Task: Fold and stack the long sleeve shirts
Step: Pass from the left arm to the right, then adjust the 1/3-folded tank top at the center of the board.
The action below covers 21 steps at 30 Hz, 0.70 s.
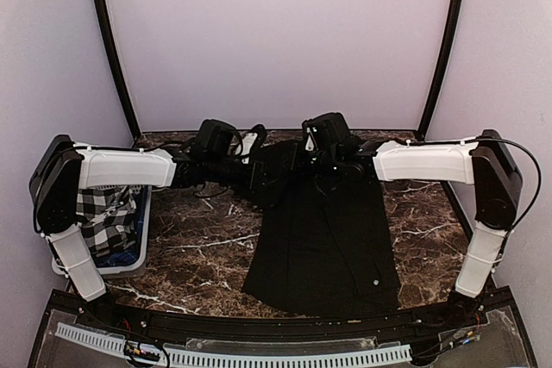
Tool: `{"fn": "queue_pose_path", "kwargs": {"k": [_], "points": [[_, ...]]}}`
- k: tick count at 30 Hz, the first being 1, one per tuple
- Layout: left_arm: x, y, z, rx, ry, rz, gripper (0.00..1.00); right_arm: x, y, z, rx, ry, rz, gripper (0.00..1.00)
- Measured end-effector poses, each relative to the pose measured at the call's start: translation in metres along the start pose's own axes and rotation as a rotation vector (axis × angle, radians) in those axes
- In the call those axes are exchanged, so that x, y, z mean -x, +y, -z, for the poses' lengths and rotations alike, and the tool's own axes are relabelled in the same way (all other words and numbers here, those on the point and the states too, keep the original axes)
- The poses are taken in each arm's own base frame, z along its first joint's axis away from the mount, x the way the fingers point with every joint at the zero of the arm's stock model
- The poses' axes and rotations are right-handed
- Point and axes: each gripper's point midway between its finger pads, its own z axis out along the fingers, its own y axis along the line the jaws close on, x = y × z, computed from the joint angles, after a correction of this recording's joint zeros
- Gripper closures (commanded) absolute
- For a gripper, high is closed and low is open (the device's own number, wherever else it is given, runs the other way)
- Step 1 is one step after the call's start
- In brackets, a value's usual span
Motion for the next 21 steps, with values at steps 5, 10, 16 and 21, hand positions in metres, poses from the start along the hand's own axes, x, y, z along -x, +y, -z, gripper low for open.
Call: {"fn": "queue_pose_path", "kwargs": {"k": [5, 10, 16, 21], "points": [[-0.015, 0.012, 0.010, 0.082, 0.064, 0.065, 0.57, 0.009, -0.002, -0.004, -0.044, -0.012, 0.077, 1.00], [-0.039, 0.017, 0.032, 0.140, 0.131, 0.129, 0.58, 0.012, -0.011, -0.005, -0.083, -0.002, 0.152, 1.00], [-0.111, 0.027, 0.055, 0.172, 0.299, 0.225, 0.58, 0.011, -0.032, -0.012, -0.139, 0.022, 0.207, 1.00], [-0.181, 0.027, 0.068, 0.159, 0.478, 0.307, 0.59, 0.003, -0.054, -0.020, -0.204, 0.052, 0.232, 1.00]]}}
